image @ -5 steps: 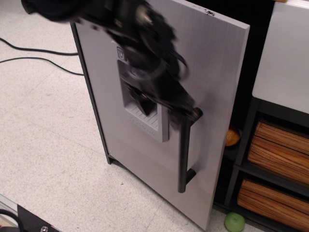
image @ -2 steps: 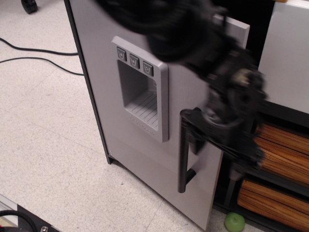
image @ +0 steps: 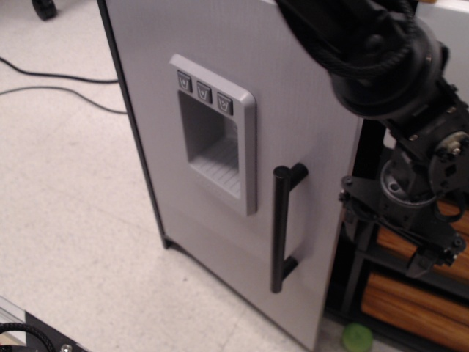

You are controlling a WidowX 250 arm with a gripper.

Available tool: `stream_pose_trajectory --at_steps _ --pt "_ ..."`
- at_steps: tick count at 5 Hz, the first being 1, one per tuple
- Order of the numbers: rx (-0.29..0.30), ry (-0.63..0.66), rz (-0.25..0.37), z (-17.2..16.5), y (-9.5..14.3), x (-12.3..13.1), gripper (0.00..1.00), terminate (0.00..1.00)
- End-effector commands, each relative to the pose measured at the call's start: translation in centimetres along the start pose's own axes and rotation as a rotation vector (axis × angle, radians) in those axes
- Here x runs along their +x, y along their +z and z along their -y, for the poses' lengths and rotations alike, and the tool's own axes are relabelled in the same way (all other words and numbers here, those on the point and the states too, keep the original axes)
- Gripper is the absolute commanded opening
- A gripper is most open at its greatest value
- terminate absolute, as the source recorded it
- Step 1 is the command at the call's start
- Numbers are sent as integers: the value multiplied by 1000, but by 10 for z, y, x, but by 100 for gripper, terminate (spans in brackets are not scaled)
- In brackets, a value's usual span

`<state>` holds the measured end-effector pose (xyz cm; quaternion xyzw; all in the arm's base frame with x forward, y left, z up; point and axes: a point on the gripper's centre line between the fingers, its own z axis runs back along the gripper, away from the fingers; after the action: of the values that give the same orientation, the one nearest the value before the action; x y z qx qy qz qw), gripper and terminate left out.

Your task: Open fridge

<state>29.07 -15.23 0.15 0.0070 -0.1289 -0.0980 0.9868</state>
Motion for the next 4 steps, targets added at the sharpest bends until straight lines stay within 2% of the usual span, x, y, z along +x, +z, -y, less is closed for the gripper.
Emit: stream_pose_trajectory --at_steps 1,2,4 --pt "-35 29 45 4 6 42 100 0" --pt "-37 6 26 2 4 54 100 0" --pt "-24 -10 60 -16 16 66 100 0"
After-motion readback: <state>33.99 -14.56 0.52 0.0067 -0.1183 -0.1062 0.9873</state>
